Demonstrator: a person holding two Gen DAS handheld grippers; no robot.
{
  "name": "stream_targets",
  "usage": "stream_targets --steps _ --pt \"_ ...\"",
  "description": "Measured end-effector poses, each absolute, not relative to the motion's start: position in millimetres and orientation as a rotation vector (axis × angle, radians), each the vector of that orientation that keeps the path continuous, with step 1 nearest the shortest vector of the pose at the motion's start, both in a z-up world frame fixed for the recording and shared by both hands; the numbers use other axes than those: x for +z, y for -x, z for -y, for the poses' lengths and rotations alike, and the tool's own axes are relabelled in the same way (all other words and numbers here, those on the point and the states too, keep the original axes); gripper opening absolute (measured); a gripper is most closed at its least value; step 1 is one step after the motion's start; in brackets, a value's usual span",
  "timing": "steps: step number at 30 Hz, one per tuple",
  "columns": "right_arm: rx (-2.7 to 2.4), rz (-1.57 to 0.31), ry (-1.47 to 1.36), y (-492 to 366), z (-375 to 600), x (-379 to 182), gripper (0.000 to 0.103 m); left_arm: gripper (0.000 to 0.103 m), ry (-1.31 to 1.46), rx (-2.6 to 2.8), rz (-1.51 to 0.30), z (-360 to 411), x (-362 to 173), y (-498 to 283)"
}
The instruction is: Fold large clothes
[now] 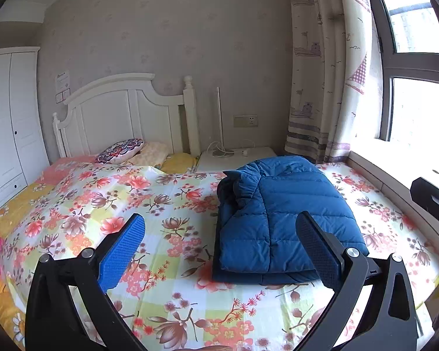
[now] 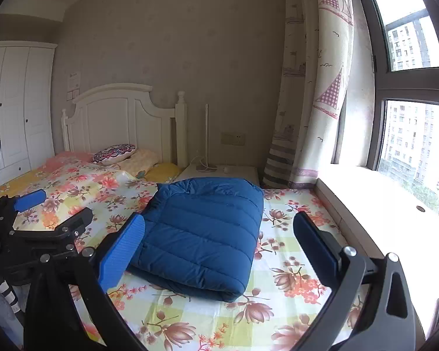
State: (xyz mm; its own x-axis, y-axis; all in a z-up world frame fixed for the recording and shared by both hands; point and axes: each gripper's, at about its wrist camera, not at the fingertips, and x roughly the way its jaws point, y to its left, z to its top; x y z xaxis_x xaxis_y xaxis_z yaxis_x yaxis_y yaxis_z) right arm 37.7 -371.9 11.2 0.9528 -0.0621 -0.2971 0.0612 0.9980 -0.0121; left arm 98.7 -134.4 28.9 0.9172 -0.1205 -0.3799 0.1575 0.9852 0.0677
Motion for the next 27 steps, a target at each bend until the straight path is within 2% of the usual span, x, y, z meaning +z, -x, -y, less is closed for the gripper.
stream_targets --steps 27 --pt "-0.043 -0.314 0.012 -39.8 366.5 9.5 0.101 0.099 -0.084 -0.132 -0.399 131.3 24.4 -97.4"
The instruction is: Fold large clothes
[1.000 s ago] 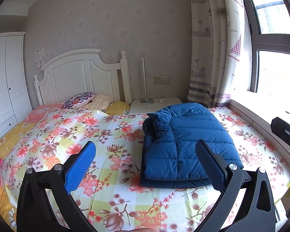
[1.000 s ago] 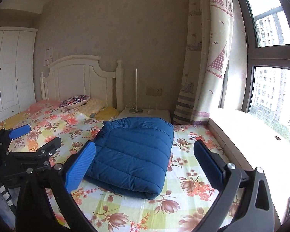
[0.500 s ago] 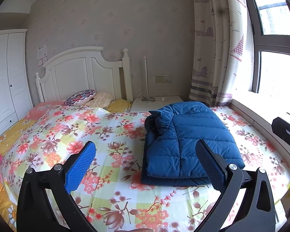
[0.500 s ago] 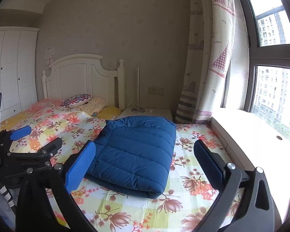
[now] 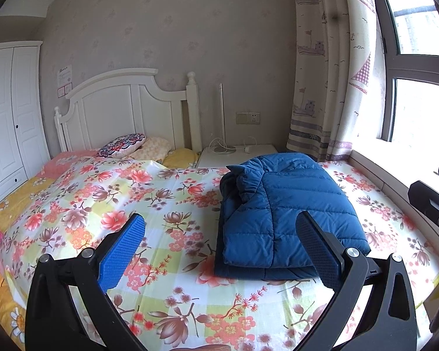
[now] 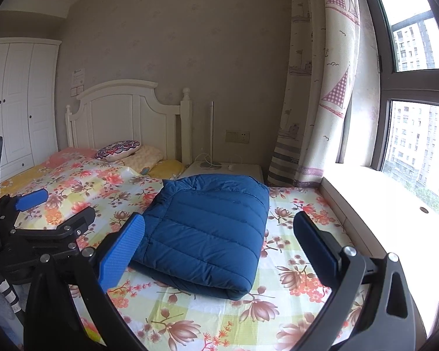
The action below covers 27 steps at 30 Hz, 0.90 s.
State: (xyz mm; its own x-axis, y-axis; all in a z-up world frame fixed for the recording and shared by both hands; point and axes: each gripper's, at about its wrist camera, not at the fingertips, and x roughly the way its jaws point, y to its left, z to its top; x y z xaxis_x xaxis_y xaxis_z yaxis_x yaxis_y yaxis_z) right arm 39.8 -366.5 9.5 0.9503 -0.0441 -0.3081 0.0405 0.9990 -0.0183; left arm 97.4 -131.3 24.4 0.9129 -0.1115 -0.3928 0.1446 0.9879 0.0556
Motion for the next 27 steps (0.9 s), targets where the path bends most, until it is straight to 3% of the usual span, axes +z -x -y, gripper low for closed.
stream_targets --steps 27 --pt "-0.044 -0.313 0.011 -39.7 363.8 9.0 0.101 0.099 -0.082 -0.122 -0.392 131.5 25.3 -94.5"
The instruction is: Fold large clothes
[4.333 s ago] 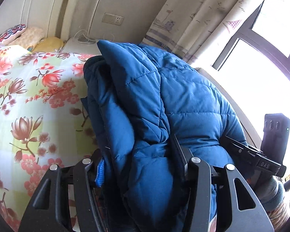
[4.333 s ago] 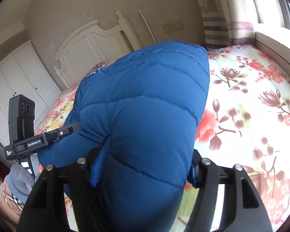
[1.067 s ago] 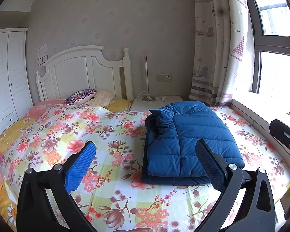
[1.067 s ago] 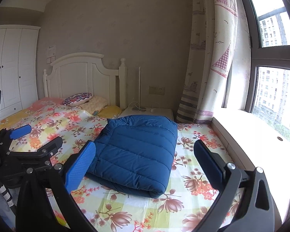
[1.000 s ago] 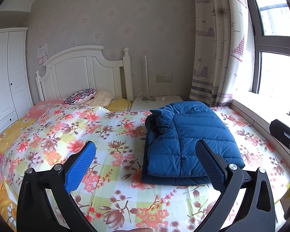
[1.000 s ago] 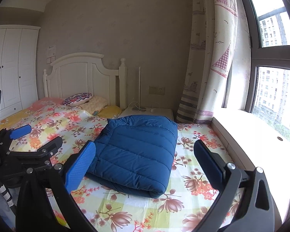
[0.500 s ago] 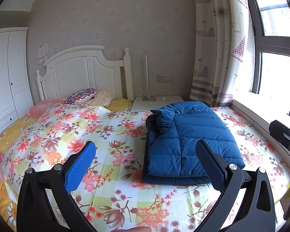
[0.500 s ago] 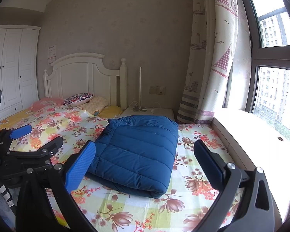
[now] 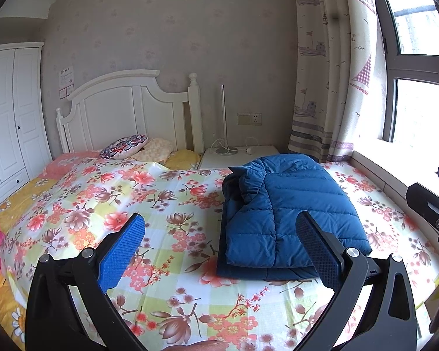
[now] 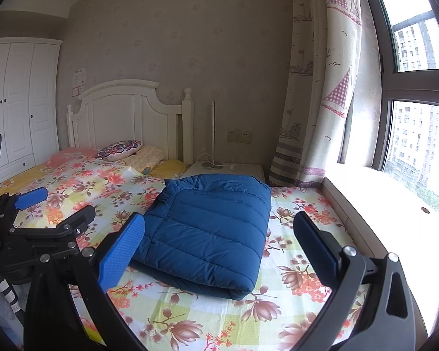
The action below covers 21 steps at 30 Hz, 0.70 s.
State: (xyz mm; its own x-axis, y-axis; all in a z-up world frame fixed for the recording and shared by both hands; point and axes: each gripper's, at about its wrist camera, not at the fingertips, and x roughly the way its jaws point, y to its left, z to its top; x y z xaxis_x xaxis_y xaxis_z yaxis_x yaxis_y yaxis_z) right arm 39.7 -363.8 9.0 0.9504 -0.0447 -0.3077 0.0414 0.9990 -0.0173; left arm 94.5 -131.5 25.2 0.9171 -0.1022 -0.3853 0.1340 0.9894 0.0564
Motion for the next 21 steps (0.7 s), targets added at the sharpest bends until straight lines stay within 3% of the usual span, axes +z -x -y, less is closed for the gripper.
stream_targets --steps 21 --pt "-0.035 -0.314 0.016 -41.5 364.3 8.3 0.101 0.099 -0.093 -0.105 -0.382 134.9 24.2 -89.4"
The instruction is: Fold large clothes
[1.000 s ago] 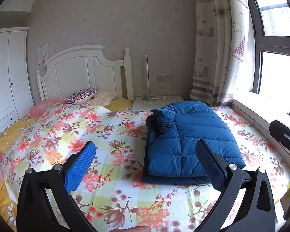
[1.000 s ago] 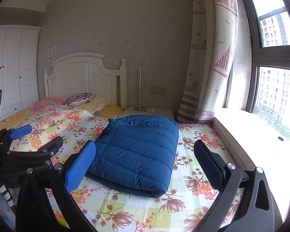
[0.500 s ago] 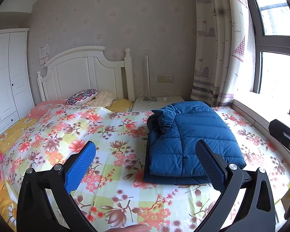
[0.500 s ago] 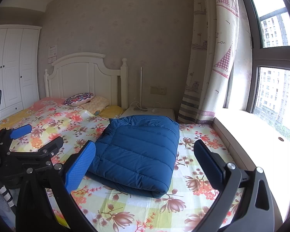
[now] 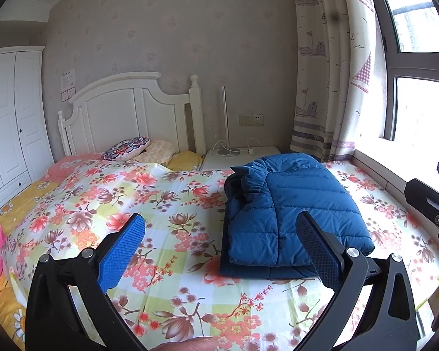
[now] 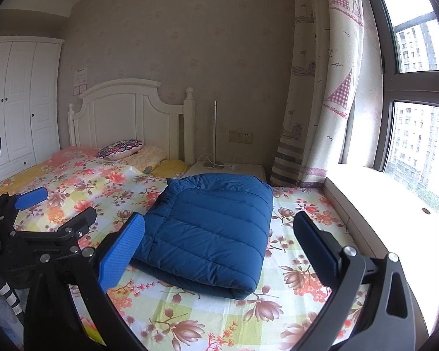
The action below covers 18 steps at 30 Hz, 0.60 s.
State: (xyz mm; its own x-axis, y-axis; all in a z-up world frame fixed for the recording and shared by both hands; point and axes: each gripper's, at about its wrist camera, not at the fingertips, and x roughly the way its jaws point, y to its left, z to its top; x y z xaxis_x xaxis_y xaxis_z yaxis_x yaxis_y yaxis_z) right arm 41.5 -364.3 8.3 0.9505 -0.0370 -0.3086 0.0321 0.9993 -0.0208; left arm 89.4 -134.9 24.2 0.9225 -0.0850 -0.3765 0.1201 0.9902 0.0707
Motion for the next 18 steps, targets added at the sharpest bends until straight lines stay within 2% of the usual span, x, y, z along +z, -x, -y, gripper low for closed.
stream_targets --steps 18 --pt "-0.024 -0.360 0.023 -68.0 366.1 -6.4 0.101 0.099 -0.098 -0.162 -0.406 145.0 15.4 -114.4"
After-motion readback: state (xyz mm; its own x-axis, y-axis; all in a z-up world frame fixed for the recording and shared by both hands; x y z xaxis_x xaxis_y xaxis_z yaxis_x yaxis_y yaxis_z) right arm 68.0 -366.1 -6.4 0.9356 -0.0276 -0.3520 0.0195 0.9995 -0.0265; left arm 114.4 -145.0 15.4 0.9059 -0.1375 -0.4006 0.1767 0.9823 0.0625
